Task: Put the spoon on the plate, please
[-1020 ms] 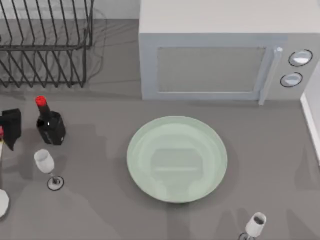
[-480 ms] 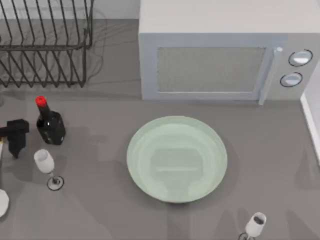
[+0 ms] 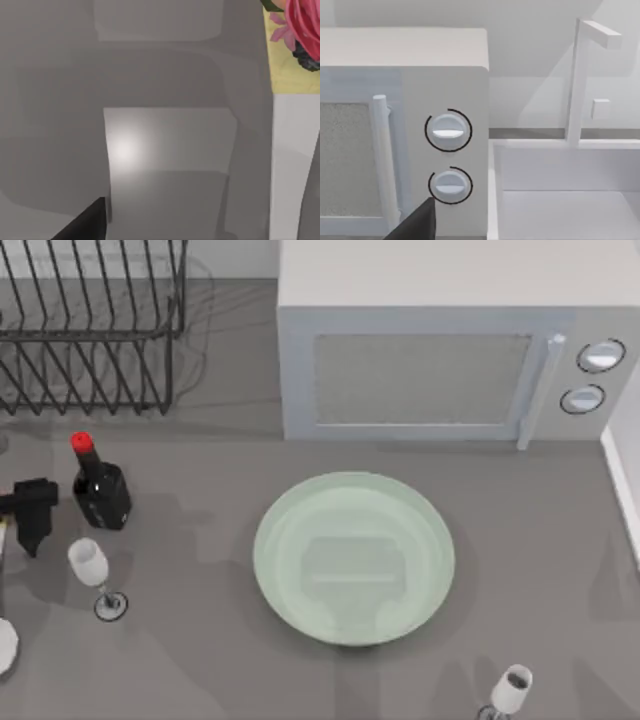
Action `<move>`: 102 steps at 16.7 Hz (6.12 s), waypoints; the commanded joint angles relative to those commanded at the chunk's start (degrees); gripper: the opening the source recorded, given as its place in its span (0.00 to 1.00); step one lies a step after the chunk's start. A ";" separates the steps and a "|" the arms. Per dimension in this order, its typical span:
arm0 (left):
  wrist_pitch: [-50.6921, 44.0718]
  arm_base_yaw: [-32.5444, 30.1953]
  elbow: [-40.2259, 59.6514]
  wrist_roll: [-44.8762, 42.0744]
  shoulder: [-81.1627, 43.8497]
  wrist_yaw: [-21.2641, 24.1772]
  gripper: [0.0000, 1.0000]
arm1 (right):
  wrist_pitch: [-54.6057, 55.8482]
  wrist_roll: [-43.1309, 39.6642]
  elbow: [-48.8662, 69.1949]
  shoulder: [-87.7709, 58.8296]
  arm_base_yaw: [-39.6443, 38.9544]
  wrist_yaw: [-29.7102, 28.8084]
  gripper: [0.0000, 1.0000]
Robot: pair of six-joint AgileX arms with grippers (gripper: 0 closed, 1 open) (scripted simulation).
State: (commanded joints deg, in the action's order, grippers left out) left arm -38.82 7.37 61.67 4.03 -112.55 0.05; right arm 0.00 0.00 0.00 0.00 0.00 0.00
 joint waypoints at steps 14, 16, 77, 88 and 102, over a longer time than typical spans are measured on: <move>0.00 0.00 0.00 0.00 0.00 0.00 0.00 | 0.00 0.00 0.00 0.00 0.00 0.00 1.00; -2.86 0.38 0.69 -0.10 3.62 -0.14 0.00 | 0.00 0.00 0.00 0.00 0.00 0.00 1.00; -30.51 -52.60 45.29 -39.11 -14.98 1.47 0.00 | 0.00 0.00 0.00 0.00 0.00 0.00 1.00; -24.60 -52.91 42.09 -41.83 -13.07 0.12 0.00 | 0.00 0.00 0.00 0.00 0.00 0.00 1.00; -21.62 -52.19 39.11 -51.59 -17.68 -0.72 0.08 | 0.00 0.00 0.00 0.00 0.00 0.00 1.00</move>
State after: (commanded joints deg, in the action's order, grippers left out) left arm -60.43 -44.82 100.77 -47.57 -130.23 -0.67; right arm 0.00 0.00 0.00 0.00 0.00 0.00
